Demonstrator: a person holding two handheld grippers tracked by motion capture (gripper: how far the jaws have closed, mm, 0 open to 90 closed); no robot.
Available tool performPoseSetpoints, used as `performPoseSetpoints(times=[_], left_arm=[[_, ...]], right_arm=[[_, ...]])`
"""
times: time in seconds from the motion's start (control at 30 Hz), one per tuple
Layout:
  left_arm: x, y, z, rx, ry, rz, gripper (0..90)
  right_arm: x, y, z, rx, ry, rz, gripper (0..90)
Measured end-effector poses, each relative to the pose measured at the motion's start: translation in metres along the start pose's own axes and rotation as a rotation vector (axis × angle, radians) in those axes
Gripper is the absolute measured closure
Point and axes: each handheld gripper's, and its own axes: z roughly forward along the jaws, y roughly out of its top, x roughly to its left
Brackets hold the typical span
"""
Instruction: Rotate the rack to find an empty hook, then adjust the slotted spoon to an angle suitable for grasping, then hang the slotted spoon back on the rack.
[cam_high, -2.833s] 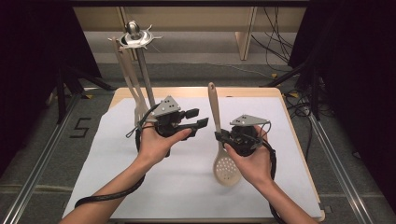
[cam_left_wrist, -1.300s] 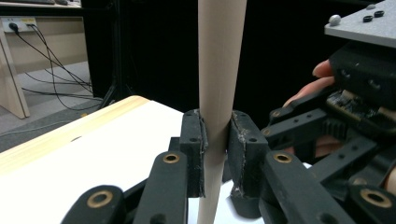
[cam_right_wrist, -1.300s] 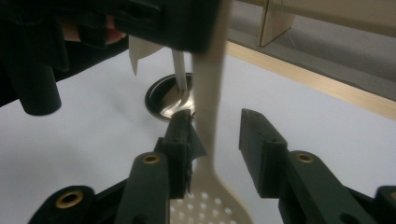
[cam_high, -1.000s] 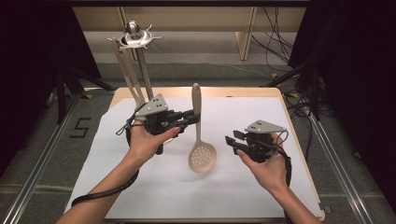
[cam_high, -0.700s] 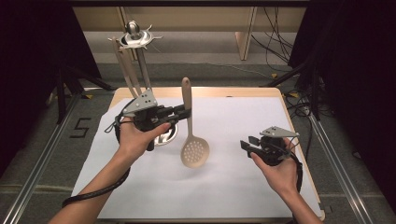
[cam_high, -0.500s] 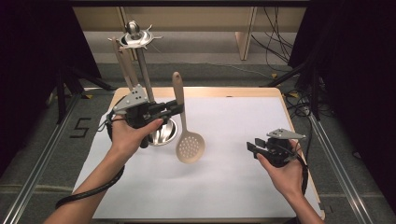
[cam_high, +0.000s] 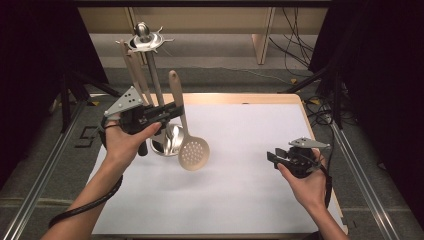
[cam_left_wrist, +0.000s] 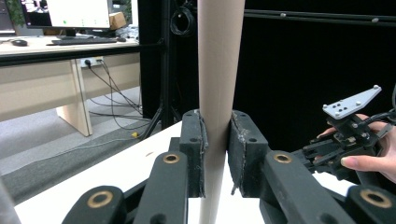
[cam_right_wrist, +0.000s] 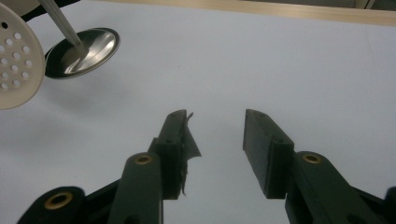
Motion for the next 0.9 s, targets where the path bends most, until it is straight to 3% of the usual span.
performPoseSetpoints(times=[0.07, 0.2, 0.23, 0.33, 0.37, 0.47, 0.53, 0.6, 0.63, 0.7, 0.73, 0.77, 0.8, 0.9], left_arm=[[0.002, 0.001, -0.003, 0.0, 0.006, 0.003, 76.4], [0.005, 0.003, -0.008, -0.01, 0.017, -0.003, 76.4], [0.005, 0.003, -0.009, -0.01, 0.019, -0.002, 76.4], [0.007, 0.005, -0.01, -0.012, 0.023, 0.002, 76.4], [0.008, 0.005, -0.01, -0.01, 0.025, 0.0, 76.4], [0.011, 0.006, -0.009, -0.006, 0.025, -0.005, 76.4], [0.013, 0.007, -0.009, -0.004, 0.027, -0.006, 76.4], [0.014, 0.008, -0.009, -0.003, 0.027, -0.004, 76.4], [0.015, 0.009, -0.009, -0.001, 0.029, -0.006, 76.4], [0.017, 0.009, -0.008, 0.001, 0.027, -0.008, 76.4], [0.018, 0.01, -0.008, 0.004, 0.027, -0.006, 76.4], [0.019, 0.01, -0.008, 0.004, 0.026, -0.004, 76.5], [0.019, 0.01, -0.008, 0.006, 0.025, -0.003, 76.4], [0.021, 0.011, -0.008, 0.01, 0.024, -0.003, 76.4]], right_arm=[[0.001, -0.001, 0.002, -0.006, 0.022, 0.009, 60.9], [0.001, 0.0, 0.001, -0.007, 0.022, 0.009, 60.9], [0.004, -0.001, 0.0, 0.006, 0.012, 0.044, 60.9], [0.002, 0.0, -0.001, 0.011, 0.005, 0.027, 60.9], [-0.001, 0.0, 0.0, 0.001, 0.003, 0.0, 60.8], [-0.002, 0.0, 0.002, -0.013, 0.015, 0.006, 60.8], [0.002, 0.0, -0.001, 0.016, 0.0, 0.037, 60.9], [-0.001, -0.001, -0.001, 0.004, -0.002, -0.001, 61.0], [0.002, -0.002, -0.001, -0.007, 0.008, 0.045, 61.0], [0.001, -0.002, -0.002, 0.0, 0.001, 0.034, 61.1], [-0.002, -0.001, -0.001, -0.007, -0.009, -0.005, 61.1], [0.001, -0.001, -0.002, 0.008, -0.004, 0.029, 61.1], [-0.002, 0.0, -0.001, -0.004, 0.001, -0.003, 61.1], [-0.001, 0.0, 0.001, -0.004, 0.006, 0.001, 61.1]])
